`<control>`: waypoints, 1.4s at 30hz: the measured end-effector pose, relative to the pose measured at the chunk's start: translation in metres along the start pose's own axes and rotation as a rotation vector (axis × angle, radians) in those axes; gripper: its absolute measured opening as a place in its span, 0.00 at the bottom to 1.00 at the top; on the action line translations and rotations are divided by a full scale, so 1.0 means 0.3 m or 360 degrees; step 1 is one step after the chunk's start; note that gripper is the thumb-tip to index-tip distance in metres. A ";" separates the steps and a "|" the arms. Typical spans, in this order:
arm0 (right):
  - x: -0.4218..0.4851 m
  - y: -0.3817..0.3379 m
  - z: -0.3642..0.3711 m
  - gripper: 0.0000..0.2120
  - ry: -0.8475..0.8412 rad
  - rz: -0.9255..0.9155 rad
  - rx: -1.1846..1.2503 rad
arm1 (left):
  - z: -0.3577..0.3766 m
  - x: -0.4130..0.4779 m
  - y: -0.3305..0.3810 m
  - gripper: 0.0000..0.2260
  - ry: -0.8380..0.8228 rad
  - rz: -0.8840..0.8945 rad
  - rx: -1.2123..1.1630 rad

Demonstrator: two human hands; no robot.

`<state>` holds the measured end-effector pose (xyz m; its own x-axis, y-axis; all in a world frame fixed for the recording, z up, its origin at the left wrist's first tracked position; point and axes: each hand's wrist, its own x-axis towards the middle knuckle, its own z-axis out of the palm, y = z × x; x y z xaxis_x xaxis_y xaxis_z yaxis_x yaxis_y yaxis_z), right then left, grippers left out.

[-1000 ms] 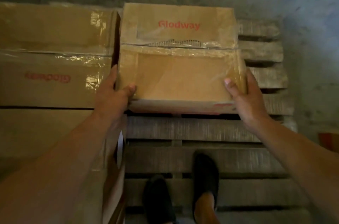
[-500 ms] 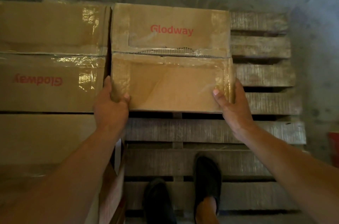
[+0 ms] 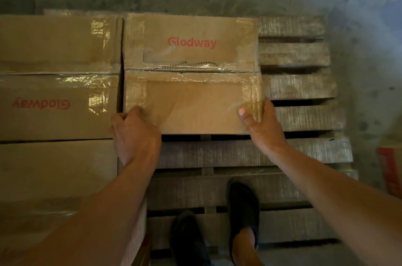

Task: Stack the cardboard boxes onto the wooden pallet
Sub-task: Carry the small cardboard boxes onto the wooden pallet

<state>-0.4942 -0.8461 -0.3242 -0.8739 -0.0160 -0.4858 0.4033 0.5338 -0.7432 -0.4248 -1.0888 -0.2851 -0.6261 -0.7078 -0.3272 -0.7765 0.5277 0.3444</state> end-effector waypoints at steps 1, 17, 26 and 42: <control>-0.007 -0.011 -0.010 0.31 0.0029 0.0001 -0.0108 | -0.009 -0.004 -0.005 0.20 -0.0009 0.0062 -0.0020; -0.345 -0.112 -0.834 0.33 0.1183 0.0177 -0.0397 | -0.288 -0.286 0.790 0.28 -0.0338 0.1464 0.0092; -0.659 0.203 -1.449 0.31 0.1804 0.0618 -0.0267 | -0.077 -0.798 1.335 0.26 -0.0560 0.2016 -0.0026; -0.805 0.698 -2.232 0.41 0.2141 0.0879 0.0407 | 0.489 -1.631 2.075 0.32 -0.0583 0.2253 -0.0219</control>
<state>-0.3803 -0.1642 -0.0545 -0.1284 0.9904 -0.0512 0.6722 0.0490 -0.7388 -0.6123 -0.3449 -0.0398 -0.8416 0.5175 0.1545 0.4864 0.6020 0.6333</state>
